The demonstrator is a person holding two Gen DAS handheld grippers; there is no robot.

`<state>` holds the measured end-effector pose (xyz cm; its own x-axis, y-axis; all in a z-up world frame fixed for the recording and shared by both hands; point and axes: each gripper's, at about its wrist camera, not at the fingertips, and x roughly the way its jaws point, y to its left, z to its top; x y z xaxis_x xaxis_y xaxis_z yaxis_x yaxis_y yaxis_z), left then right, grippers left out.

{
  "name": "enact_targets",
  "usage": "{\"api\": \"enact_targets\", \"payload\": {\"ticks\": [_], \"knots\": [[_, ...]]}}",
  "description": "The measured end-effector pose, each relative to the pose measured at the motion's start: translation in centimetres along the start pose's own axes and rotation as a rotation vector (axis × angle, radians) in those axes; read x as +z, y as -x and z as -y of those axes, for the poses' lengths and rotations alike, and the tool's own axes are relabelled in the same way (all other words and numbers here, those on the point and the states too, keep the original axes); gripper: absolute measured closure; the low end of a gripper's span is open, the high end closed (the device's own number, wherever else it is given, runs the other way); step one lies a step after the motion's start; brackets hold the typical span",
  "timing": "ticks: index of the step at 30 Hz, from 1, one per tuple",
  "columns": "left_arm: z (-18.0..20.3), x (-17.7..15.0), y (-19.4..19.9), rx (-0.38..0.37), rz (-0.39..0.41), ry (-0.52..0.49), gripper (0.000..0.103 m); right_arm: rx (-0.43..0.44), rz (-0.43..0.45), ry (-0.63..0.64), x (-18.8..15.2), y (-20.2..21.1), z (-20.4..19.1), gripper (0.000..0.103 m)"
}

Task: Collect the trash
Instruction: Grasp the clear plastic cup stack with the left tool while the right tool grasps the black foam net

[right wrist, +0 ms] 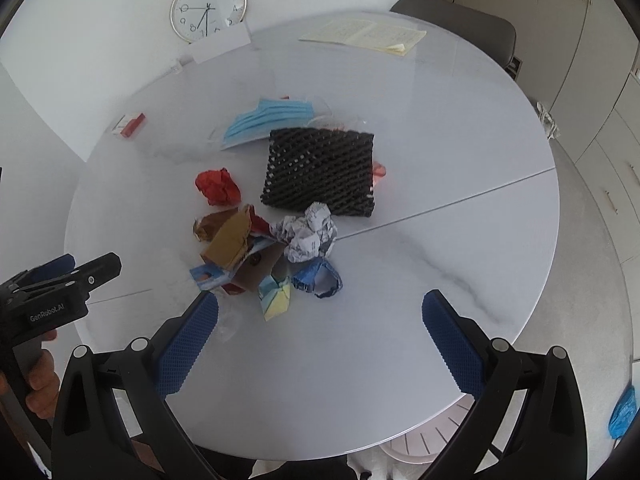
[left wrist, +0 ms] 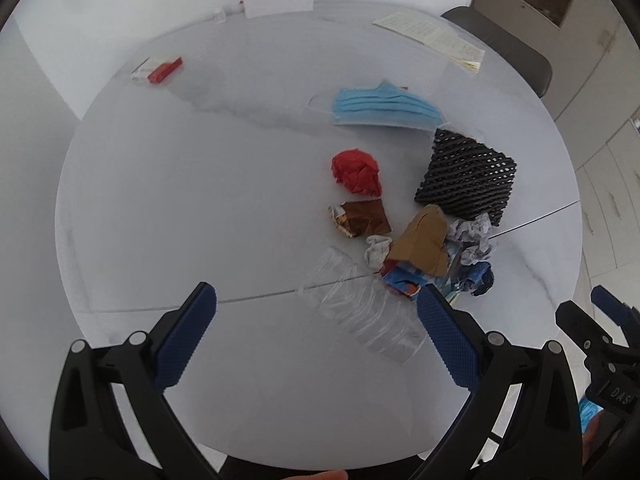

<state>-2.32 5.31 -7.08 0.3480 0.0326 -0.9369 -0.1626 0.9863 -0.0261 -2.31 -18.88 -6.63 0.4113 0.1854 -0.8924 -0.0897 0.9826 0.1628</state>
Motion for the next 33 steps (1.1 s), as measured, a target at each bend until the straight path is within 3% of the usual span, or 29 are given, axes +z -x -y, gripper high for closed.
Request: {"api": "enact_targets", "payload": {"ticks": [7, 12, 16, 17, 18, 20, 27, 33], "knots": [[-0.6, -2.0, -6.6, 0.001, -0.162, 0.258, 0.010, 0.041, -0.051, -0.014, -1.2, -1.6, 1.9, 0.002], [-0.3, -2.6, -8.7, -0.042, -0.155, 0.430, 0.012, 0.049, -0.057, -0.001, -1.2, -1.7, 3.3, 0.002], [0.2, -2.6, -9.9, -0.069, -0.129, 0.480, 0.014, 0.055, -0.059, 0.002, -1.0, -1.8, 4.0, 0.002], [0.5, -2.6, -10.0, -0.078, -0.132, 0.488, 0.020, 0.057, -0.060, 0.003, -0.9, -1.8, 4.1, 0.002], [0.6, -2.6, -10.4, -0.087, -0.144, 0.492, 0.030, 0.059, -0.058, 0.003, -0.9, -1.8, 4.2, 0.002], [0.7, -2.8, -10.8, -0.121, -0.157, 0.492, 0.035, 0.059, -0.051, 0.003, -0.6, -1.8, 4.3, 0.002], [0.5, -2.9, -10.2, -0.139, -0.117, 0.371, 0.038, 0.071, -0.034, 0.002, 0.8, -2.6, 4.1, 0.002], [-1.0, -1.3, -7.2, -0.141, -0.031, 0.214, 0.038, 0.083, 0.027, 0.081, 5.3, -5.2, 2.9, 0.002]]}}
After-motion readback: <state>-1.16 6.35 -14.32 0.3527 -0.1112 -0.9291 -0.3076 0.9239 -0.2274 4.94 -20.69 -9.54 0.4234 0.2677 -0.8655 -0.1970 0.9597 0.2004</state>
